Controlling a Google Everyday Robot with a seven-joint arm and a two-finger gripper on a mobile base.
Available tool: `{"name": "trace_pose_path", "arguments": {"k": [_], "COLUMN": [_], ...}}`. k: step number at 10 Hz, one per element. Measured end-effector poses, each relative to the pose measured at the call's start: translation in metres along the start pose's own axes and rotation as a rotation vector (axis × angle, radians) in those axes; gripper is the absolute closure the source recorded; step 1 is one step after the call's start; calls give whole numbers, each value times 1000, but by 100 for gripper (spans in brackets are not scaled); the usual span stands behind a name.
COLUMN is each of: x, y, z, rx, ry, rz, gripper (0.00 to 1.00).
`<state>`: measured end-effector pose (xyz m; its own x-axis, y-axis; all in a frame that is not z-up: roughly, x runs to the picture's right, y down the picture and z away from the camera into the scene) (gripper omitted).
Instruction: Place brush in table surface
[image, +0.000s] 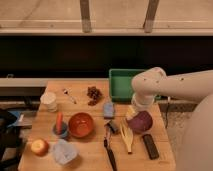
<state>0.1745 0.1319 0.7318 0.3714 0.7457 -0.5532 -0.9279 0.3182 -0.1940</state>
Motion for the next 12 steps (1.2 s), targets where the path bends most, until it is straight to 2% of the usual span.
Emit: {"name": "trace_pose_path", "arguments": {"k": [2,4,5,6,7,12], "x": [6,-3,-6,-4,3,3], "y": [38,79,96,113,126,130], "z": [4,9,11,14,13,14], "rx": [12,11,-10,-48,-70,-78], "ry": [9,20,34,53,61,58], "rz": [-59,-116,-138,-158,-192,-203], "gripper": [24,24,24,24,24,24]}}
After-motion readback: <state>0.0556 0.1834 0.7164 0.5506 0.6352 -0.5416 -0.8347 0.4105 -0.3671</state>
